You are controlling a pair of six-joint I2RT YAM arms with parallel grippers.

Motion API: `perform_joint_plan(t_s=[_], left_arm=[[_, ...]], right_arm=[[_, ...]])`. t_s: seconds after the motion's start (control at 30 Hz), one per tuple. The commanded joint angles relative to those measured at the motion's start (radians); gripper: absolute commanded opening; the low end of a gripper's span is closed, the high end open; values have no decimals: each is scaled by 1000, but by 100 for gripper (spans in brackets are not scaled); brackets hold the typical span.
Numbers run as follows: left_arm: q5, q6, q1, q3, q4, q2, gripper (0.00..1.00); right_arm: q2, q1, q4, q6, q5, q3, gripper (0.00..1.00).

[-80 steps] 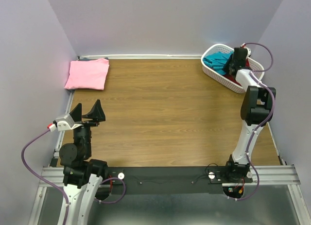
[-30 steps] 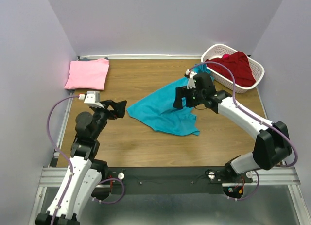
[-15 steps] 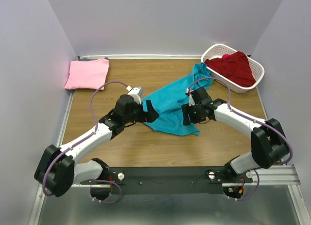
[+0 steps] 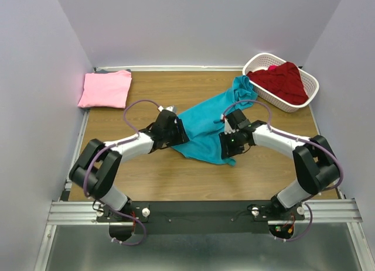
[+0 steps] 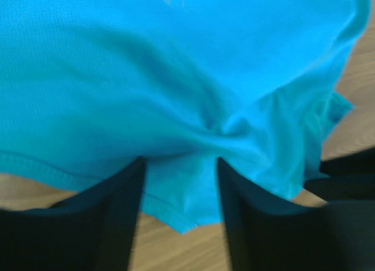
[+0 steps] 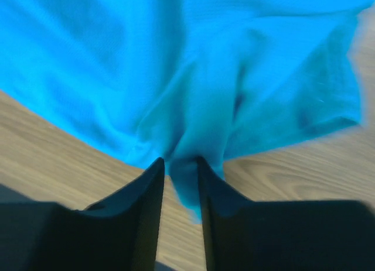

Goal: Fold and stack the t-shirts
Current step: Move the tshirt to the center of the board

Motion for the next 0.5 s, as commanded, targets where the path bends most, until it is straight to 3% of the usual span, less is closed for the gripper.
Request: perform_joint_plan(t_s=[0.0,0.07,0.27,0.37,0.47], left_arm=[[-15,9,70,62,-16,113,50],[-21,34,107,98,-32,168,49],[-96,152,260,264,-93,294,48],[-95,231,334,419,-145,390,48],[-95,274,357,549,-159,447,51]], right_arm=[[73,63,-22,29,-110,11,30],[111,127,-13,49,-141,48,20],[313,304,20,98,-234,270,15],[405,342,56,130,-280,434,17],[443,352,66,152,-262,563,32]])
